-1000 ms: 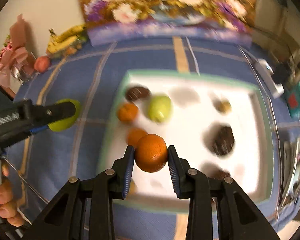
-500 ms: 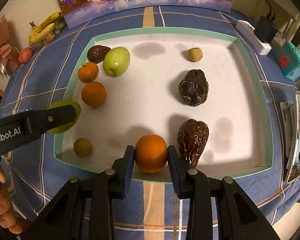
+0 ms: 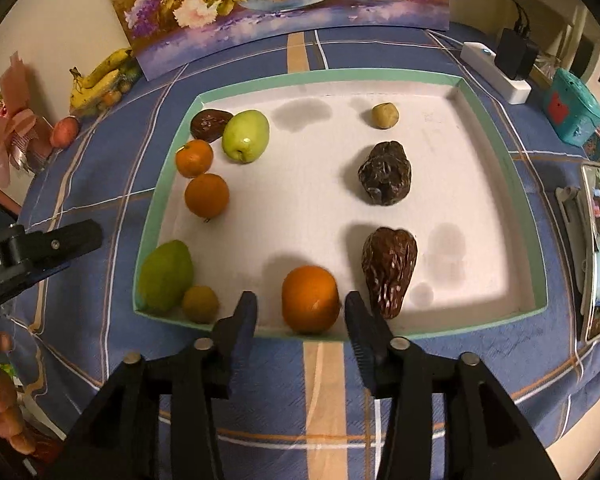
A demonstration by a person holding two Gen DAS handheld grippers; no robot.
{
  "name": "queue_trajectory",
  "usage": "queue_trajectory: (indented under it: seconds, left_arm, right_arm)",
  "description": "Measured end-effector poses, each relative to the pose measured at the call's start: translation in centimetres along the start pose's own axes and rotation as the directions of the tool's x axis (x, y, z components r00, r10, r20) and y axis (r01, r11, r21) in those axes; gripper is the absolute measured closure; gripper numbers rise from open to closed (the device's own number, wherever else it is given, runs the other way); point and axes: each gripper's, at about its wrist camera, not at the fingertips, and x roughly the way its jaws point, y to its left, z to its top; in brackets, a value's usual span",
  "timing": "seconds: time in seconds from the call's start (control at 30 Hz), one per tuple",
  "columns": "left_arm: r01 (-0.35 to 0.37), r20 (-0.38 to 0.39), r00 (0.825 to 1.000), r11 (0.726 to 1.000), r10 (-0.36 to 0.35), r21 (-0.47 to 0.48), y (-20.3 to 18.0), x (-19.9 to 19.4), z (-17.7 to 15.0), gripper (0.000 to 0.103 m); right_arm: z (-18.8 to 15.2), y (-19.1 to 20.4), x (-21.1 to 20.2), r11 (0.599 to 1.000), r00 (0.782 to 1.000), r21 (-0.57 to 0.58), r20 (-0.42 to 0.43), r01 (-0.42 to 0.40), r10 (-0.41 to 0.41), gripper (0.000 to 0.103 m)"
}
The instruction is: Organize fruits
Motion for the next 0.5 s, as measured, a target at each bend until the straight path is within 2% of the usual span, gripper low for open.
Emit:
queue_trajectory:
  seconds: [0.07,0.13,0.2,0.5]
  left_arm:
    - [-0.036,0.018,0.999,0.999,0.036,0.009,0.9,-0.3,-0.6,0.000]
    - [-0.061,0.027,0.998,0.998,0.061,0.023,1.4,-0.7,-1.1,0.000]
    - [-0.081,0.034,0.996,0.996,0.080,0.039,1.7,-1.0,-1.4,0.000]
    - [-0.096,0.063,0.994,0.992,0.091,0.087,2.0,-2.6,-2.2,0.000]
  right_arm:
    - [-0.5,0.5,-0.4,1.000,1.000,0.000,0.010,-0.004,0.004,0.041]
    - [-1.1,1.0,-0.9,1.000,1.000,-0.005,0.021,0.000,0.000,0.025]
    - [-1.4,1.3,-1.0,1.000,1.000,-0.007,0.029,-0.006,0.007,0.019]
    - [-1.8,3.6,-1.8,0.999,0.996,-0.051,0.086,0.007,-0.002,0.018]
